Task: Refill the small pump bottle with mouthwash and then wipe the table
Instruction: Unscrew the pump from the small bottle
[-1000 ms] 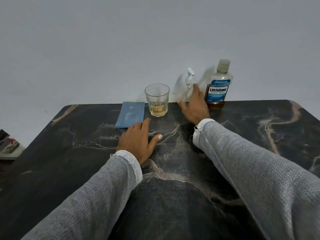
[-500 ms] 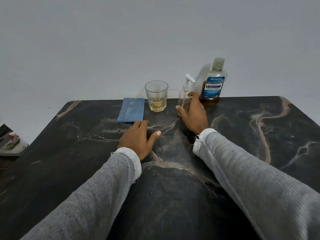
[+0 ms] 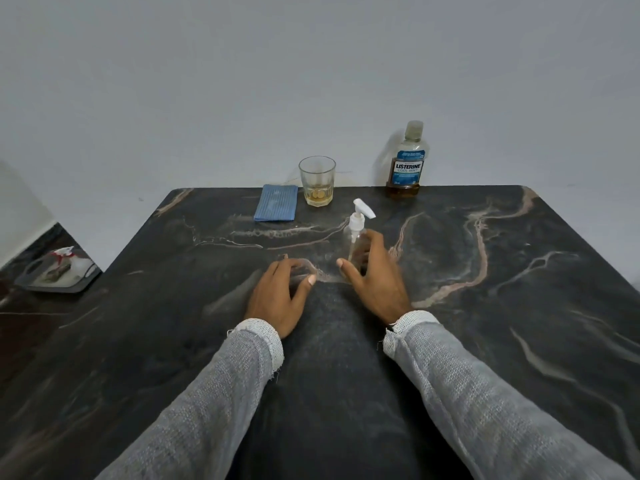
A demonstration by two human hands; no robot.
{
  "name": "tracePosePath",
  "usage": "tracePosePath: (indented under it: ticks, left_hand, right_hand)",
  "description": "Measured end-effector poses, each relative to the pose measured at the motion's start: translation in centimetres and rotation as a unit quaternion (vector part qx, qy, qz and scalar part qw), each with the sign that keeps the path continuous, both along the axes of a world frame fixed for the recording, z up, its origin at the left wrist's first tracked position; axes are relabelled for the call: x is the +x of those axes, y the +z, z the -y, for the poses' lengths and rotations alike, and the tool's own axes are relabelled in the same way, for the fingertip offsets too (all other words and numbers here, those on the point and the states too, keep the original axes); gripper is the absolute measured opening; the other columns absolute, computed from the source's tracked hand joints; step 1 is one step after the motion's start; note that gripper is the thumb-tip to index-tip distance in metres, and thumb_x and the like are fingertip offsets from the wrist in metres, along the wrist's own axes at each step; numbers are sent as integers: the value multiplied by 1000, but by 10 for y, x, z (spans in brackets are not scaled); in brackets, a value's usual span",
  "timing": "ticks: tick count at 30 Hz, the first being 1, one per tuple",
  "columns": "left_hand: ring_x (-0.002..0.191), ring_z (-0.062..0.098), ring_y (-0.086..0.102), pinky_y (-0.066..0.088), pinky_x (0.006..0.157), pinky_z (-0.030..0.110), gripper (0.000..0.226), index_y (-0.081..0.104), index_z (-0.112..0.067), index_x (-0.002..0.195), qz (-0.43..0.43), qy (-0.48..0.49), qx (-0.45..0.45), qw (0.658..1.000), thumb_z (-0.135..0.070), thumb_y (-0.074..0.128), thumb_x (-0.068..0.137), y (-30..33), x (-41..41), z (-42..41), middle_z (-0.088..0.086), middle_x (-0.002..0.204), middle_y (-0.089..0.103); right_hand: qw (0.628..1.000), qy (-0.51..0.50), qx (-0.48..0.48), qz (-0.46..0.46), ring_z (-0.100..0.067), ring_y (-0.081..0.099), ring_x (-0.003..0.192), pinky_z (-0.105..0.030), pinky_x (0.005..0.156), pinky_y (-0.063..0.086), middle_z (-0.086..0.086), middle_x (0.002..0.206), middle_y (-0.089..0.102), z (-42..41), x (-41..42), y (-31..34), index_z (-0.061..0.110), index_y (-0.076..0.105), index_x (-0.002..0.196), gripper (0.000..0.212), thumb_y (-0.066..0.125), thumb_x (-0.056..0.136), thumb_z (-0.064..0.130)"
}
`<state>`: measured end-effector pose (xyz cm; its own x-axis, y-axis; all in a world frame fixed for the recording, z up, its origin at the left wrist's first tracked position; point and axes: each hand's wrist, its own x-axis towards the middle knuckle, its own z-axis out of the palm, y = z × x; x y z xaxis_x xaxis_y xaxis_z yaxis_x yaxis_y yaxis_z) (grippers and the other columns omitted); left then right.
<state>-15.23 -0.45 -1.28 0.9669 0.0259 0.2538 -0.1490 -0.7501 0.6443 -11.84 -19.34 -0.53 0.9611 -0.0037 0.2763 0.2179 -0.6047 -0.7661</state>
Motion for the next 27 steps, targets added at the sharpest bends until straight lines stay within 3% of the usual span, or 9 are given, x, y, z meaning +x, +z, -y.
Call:
tracePosePath:
  ticks: [7,11,17,21,24,27]
  left_hand:
    - [104,9,64,51,95,34,24,60,-20,115,36,17,-164,986,-27,62,92,-4,-28,2,-3,111,67]
    - [94,-12,61,50,88,14,20,63,-23,112,33,59,-252,965,-27,62,92,-7,-35,7,-15,102,66]
    - [95,-8,60,43,79,0,21,64,-20,113,39,74,-285,955,-25,61,92,-8,-34,9,-13,101,65]
    - [99,-2,63,47,87,10,17,65,-27,110,49,48,-293,954,-25,60,93,-6,-32,16,-19,101,66]
    - [103,1,63,49,94,21,22,62,-24,117,54,19,-310,949,-24,58,95,5,-26,26,-14,107,67]
    - [110,4,60,46,94,17,35,55,-21,130,65,-10,-322,944,-28,56,96,22,-18,38,-9,117,64]
  right_hand:
    - [999,37,18,24,-14,58,113,-36,94,50,2,131,57,-27,-45,-7,26,33,134,60,67,87,39]
    - [999,19,35,29,-13,55,112,-30,95,46,0,130,56,-37,-56,-13,20,38,137,59,67,88,36]
    - [999,4,11,38,-12,51,111,-28,94,42,-1,126,53,-41,-58,-20,19,45,132,52,66,88,40]
    - [999,1,1,41,-14,53,109,-30,93,44,-1,123,55,-40,-58,-19,18,47,129,50,66,88,40]
    - [999,3,-9,44,-18,54,110,-33,94,45,-4,123,56,-40,-59,-17,15,47,129,50,67,88,36]
    - [998,9,-27,50,-22,54,112,-36,94,45,-8,125,56,-40,-60,-15,11,46,131,50,65,89,32]
